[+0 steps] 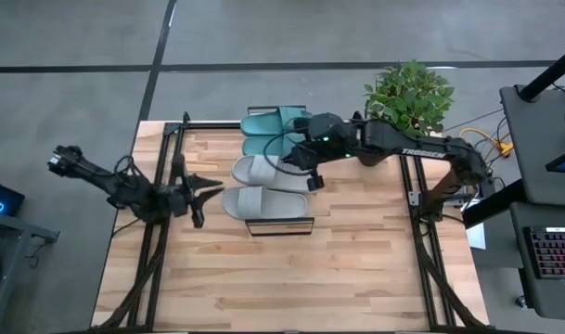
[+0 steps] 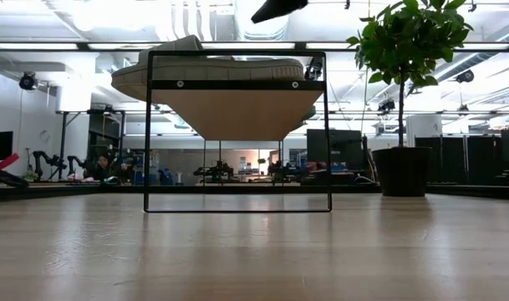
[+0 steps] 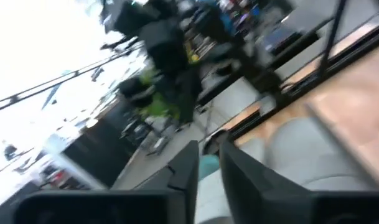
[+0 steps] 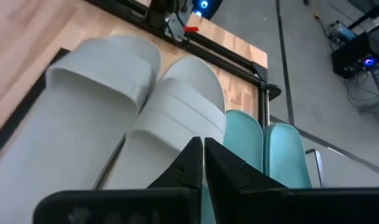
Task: Pick and place slides into the shelf
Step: Put the gray slide on the shelf
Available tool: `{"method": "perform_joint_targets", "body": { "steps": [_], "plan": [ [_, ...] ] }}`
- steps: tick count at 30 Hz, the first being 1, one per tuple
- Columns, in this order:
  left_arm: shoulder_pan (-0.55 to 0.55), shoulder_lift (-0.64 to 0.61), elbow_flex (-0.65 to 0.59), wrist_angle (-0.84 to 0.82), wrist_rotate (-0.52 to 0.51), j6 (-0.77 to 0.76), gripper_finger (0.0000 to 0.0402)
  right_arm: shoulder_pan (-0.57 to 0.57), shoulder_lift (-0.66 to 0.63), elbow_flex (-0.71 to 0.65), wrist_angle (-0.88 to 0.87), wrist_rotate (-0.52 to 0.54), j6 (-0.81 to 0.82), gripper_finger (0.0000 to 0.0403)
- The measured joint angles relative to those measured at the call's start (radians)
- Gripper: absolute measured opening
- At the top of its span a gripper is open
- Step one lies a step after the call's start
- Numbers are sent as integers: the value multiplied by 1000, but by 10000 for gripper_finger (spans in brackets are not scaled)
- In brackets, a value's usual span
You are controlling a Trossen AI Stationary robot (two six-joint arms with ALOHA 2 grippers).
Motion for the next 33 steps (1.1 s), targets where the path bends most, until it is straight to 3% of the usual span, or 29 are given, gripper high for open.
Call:
{"method": "perform_joint_targets", "body": {
  "steps": [4,8,11,14,17,24,28,30,33],
  "plan": [
    [105,3,48,47,2,33,7,0,-70,-89,39,1,35,8],
    [195,9,122,18,2,26,4,1,-128,-187,106,1,45,8],
    [239,29,199,-102,32,-45,1,1,-183,-243,144,1,56,8],
    [304,95,325,-325,50,-222,0,1,-226,-296,189,2,60,8],
    [368,189,450,-545,158,-352,0,4,-263,-349,263,2,59,8],
    [474,410,617,-831,238,-618,0,4,-305,-427,360,0,35,8],
    [518,521,652,-915,391,-661,0,4,-309,-436,364,0,21,8],
    [537,551,684,-919,380,-679,0,4,-305,-437,364,0,17,8],
    [552,593,732,-990,260,-697,0,4,-307,-437,363,0,-7,8]
  ]
}}
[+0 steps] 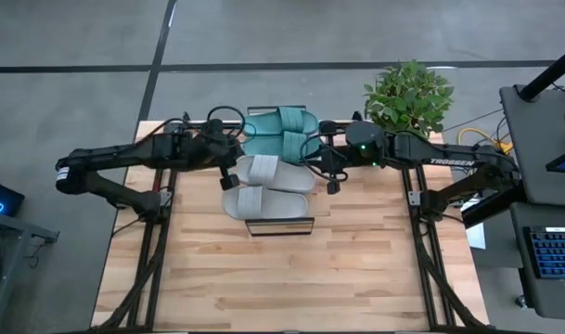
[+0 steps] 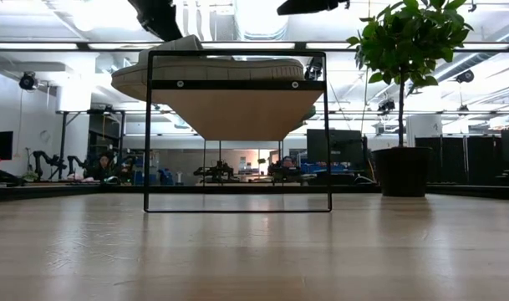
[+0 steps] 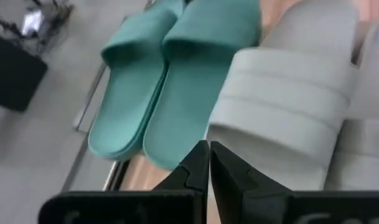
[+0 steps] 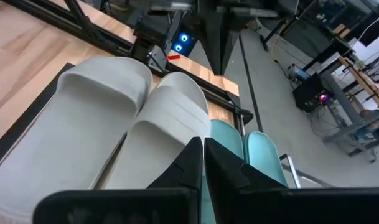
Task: Pick and place slides into the shelf
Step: Put the gray slide on the shelf
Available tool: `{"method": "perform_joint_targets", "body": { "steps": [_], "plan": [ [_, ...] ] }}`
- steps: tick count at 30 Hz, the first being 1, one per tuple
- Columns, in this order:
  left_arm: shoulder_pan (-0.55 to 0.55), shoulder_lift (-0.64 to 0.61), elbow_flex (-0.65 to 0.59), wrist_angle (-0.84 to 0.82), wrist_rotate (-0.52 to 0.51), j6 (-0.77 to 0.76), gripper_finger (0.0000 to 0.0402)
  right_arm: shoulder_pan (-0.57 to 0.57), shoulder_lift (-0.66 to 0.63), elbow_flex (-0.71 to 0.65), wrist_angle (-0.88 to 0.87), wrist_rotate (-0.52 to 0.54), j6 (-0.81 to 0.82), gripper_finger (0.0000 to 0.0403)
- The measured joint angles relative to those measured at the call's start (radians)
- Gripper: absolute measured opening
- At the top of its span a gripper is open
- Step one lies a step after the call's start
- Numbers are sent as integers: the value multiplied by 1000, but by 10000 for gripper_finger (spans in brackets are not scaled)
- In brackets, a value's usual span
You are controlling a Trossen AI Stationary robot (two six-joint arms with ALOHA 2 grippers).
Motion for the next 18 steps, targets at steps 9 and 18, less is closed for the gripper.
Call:
{"method": "perform_joint_targets", "body": {
  "steps": [9,18],
  "plan": [
    [55,15,19,-84,153,-57,0,0,-4,-5,-3,0,-9,8],
    [61,34,-2,-164,163,-114,0,0,-3,-17,-6,0,3,8]
  ]
}}
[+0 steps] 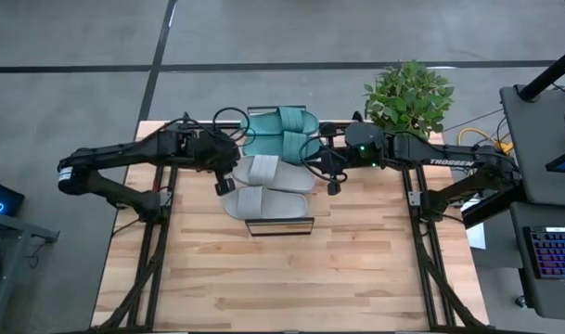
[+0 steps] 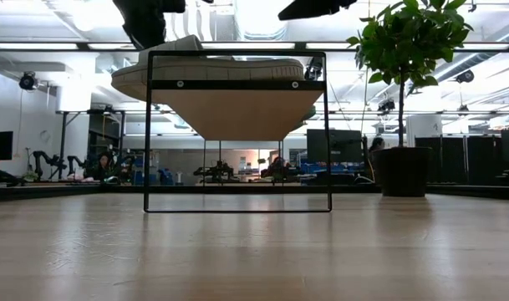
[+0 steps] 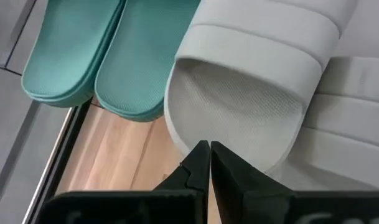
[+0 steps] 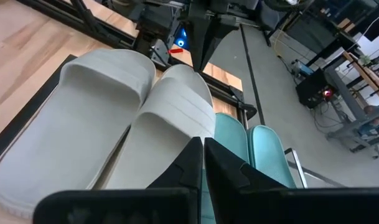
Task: Pick and place slides into the shelf
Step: Put the gray slide on the shelf
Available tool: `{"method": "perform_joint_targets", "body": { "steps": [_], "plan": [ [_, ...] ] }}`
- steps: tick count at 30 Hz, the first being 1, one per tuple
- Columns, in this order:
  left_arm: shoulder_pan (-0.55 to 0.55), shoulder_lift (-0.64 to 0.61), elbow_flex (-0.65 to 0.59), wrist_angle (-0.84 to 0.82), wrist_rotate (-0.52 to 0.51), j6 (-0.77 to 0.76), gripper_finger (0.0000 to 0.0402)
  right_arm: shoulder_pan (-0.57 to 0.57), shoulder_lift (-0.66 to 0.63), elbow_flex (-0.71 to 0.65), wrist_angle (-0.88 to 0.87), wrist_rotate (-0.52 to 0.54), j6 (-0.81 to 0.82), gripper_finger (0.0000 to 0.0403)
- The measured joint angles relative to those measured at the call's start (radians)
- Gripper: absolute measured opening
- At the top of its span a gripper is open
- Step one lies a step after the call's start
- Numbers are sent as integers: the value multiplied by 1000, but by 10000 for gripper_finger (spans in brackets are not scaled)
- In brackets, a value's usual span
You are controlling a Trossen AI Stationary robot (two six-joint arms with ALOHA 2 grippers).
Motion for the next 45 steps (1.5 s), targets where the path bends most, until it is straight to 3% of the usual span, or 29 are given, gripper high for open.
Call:
{"method": "perform_joint_targets", "body": {
  "steps": [7,21,31,45],
  "plan": [
    [1,30,-12,11,71,0,0,0,1,-4,1,0,0,9],
    [7,106,-10,68,85,34,0,0,2,-27,2,0,0,9],
    [7,110,-11,128,203,61,0,0,2,-36,6,0,0,9],
    [40,197,0,143,262,91,0,0,2,-47,11,0,0,9]
  ]
}}
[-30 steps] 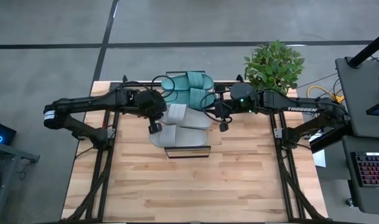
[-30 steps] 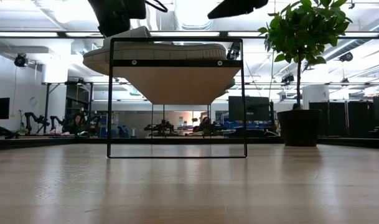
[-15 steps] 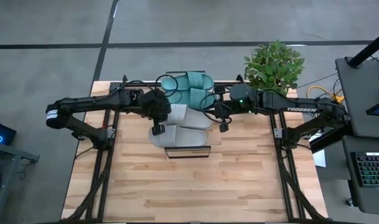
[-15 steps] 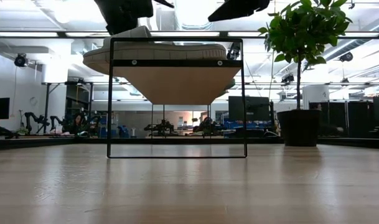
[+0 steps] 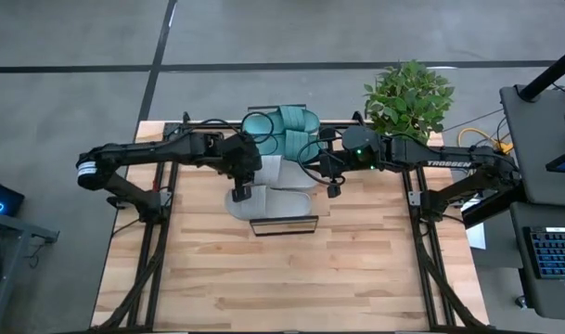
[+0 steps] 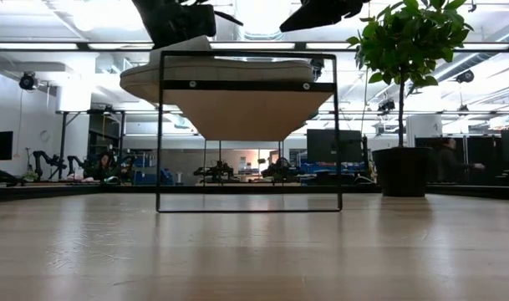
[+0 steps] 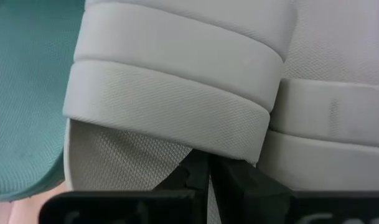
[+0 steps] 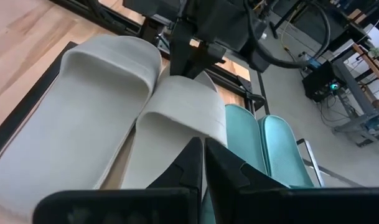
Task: Pick and place slides into the shelf
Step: Put the gray slide on the shelf, then return to Home Position
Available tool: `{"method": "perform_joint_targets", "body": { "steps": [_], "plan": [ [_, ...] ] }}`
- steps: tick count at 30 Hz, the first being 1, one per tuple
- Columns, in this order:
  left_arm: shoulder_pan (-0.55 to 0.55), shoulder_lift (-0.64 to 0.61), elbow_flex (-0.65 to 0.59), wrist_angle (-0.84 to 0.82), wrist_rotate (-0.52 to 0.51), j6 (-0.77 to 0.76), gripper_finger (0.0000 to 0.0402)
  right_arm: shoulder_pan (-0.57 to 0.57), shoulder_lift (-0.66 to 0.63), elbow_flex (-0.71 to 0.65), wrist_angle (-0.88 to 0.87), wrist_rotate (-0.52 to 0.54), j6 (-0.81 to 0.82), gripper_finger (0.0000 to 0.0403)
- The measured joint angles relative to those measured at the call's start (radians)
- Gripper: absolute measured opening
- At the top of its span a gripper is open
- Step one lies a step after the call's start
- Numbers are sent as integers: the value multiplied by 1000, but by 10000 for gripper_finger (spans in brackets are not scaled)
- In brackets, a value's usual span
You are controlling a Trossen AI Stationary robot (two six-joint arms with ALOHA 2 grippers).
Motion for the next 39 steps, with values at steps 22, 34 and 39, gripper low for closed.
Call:
{"method": "perform_joint_targets", "body": {
  "steps": [22,34,39],
  "plan": [
    [71,-16,-23,-14,152,14,0,0,0,0,0,-1,8,9],
    [78,-47,-7,-17,152,23,1,0,0,-1,0,0,19,9],
    [78,-84,-8,-43,154,54,41,0,-1,-1,-1,0,19,9]
  ]
}}
